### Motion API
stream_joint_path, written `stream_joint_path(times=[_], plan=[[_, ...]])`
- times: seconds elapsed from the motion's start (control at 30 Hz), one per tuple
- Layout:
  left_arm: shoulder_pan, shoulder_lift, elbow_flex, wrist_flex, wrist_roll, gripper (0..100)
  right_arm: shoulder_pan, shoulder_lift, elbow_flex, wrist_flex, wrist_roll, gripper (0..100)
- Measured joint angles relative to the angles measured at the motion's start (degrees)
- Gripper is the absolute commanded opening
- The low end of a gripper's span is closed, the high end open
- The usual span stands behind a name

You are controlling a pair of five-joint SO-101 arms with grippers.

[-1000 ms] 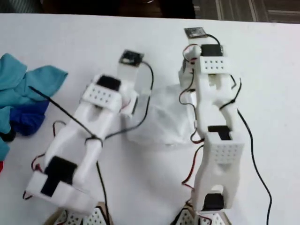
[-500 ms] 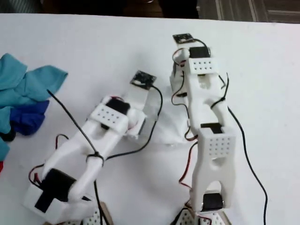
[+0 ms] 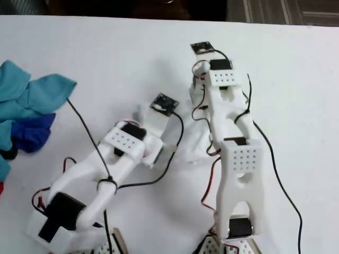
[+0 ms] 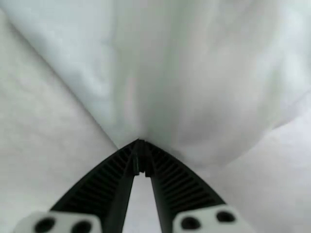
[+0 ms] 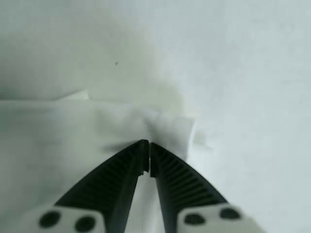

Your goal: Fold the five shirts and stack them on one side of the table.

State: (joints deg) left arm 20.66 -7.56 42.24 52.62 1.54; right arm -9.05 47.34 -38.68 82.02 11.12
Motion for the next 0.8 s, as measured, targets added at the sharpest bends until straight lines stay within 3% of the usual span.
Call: stream_joint_path(times=[0.23,0.5,0.7,0.8], plan=[[0.00,0.00,0.00,0.00,-0.35,3,1.05,0.00,-2.46,0.97,0.35,1.9],[0.00,-0.18,0.09,0.00,-0.53,3,1.49,-3.87,-9.76,9.32,0.44,1.9],[-1.23,-7.74,-2.20,5.80,-0.62,3,2.11,-3.96,-10.29,9.41,0.44,1.9],[-2.81,-12.92,-2.29,6.86,-4.48,3,1.93,-1.76,-10.46,7.91,0.44,1.9]])
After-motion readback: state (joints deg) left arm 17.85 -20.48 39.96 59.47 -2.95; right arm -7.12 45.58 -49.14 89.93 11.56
